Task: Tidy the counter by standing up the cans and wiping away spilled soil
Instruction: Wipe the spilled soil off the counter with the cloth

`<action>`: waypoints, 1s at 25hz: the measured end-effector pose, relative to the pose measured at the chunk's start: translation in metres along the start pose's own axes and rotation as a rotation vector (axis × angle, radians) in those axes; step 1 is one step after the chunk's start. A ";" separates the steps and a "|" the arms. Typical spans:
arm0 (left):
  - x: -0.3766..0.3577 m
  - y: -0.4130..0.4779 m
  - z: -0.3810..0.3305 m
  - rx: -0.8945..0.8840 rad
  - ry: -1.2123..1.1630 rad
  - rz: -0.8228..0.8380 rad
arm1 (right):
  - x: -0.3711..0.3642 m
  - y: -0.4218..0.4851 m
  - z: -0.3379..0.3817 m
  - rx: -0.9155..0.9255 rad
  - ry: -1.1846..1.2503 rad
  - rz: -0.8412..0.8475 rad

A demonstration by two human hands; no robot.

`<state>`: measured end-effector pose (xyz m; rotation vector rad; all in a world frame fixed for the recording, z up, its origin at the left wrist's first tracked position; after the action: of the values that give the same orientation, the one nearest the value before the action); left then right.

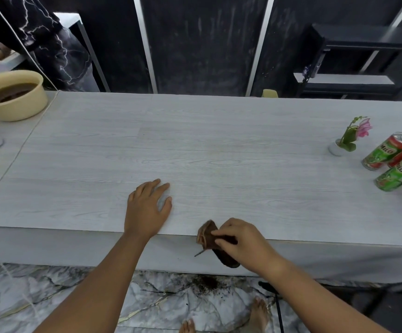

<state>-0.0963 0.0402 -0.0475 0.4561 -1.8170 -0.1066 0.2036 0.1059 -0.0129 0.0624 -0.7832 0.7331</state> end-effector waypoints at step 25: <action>-0.002 -0.002 -0.009 0.045 -0.050 -0.010 | 0.034 0.003 -0.038 0.047 -0.192 -0.213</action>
<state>-0.0869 0.0400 -0.0470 0.4979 -1.8697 -0.0846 0.2415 0.1397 -0.0182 0.2579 -0.9270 0.5478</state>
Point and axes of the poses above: each hand's wrist, its own y-axis towards the middle knuckle, its own x-axis out of the back of the hand, z = x × y, the point moved 4 cm from there along y, towards the middle knuckle, and after that the axes turned 11 degrees about -x, right-handed, at the moved point
